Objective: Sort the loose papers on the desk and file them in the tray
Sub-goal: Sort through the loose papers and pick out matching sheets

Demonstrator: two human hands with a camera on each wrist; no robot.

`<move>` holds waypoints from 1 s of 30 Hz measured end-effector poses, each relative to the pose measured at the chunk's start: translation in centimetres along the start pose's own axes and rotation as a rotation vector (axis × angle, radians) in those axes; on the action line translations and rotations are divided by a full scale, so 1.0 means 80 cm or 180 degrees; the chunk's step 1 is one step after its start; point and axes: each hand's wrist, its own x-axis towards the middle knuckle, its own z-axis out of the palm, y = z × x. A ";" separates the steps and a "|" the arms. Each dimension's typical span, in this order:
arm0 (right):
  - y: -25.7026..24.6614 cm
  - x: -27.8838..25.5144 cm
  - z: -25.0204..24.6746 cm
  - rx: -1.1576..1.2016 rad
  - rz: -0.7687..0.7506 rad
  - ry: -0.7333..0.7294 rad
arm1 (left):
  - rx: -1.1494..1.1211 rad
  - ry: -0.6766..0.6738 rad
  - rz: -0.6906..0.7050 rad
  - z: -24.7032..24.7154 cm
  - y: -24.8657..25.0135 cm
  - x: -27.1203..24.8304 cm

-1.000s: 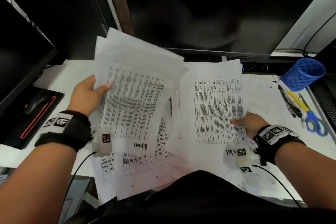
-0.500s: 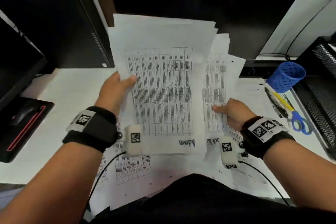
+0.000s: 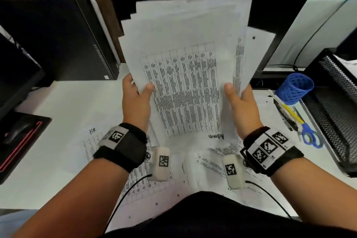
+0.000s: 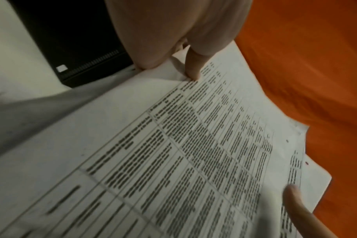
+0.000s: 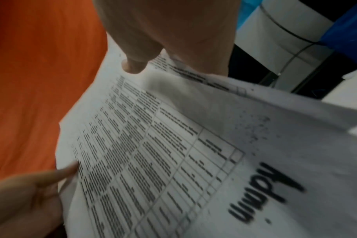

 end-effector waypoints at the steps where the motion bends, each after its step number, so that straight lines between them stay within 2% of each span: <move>1: 0.002 0.002 -0.001 -0.0070 -0.0160 0.0003 | -0.0012 -0.0018 0.0151 0.001 0.002 -0.002; 3: 0.001 0.003 -0.004 -0.0228 -0.0294 -0.0013 | -0.0013 -0.0157 0.0344 0.001 0.003 -0.009; 8: 0.004 -0.007 -0.005 -0.0182 -0.0267 -0.0120 | 0.0311 -0.0565 0.0544 -0.003 -0.005 -0.030; 15: -0.018 -0.004 -0.005 0.0509 -0.0240 -0.0086 | 0.0020 -0.0653 0.0525 -0.008 0.002 -0.026; 19: -0.036 -0.004 0.001 0.0394 -0.0359 -0.0259 | 0.0082 -0.0855 0.0521 -0.004 0.004 -0.024; 22: -0.042 -0.001 0.004 0.0335 -0.0472 -0.0218 | 0.0132 -0.0821 0.0448 -0.001 -0.001 -0.025; 26: -0.051 -0.002 0.001 0.0082 -0.0888 0.0096 | 0.0109 -0.0632 0.0263 0.000 -0.006 -0.024; 30: -0.068 0.000 0.003 -0.0319 -0.1722 0.0210 | 0.0222 -0.0582 0.0271 0.006 -0.003 -0.022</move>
